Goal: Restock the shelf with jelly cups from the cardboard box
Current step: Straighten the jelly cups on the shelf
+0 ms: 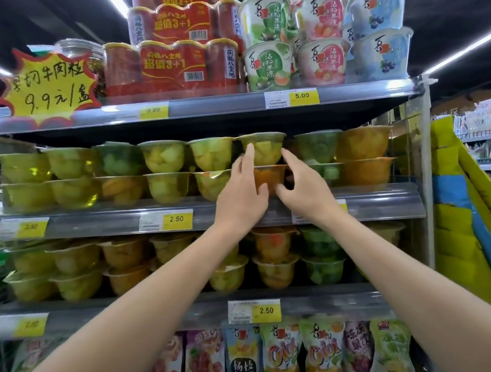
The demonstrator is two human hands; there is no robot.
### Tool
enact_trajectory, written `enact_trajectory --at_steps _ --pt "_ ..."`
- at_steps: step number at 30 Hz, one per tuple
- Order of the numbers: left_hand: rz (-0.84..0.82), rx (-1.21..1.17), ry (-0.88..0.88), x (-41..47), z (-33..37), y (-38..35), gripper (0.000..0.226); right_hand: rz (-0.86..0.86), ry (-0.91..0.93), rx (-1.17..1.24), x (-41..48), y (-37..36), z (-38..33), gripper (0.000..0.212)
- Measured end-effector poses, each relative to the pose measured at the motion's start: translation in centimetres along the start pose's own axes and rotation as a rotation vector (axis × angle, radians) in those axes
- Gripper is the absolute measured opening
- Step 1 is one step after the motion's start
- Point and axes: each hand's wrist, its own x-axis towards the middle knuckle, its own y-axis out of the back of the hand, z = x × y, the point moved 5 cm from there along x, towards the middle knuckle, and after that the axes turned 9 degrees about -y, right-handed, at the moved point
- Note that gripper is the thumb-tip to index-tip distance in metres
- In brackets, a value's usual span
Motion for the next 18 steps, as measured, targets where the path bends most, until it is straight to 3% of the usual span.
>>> enact_trajectory --at_steps 18 --pt "0.020 -0.050 -0.118 1.0 -1.7 0.0 0.062 0.152 -0.005 -0.086 -0.2 0.2 -0.5 0.061"
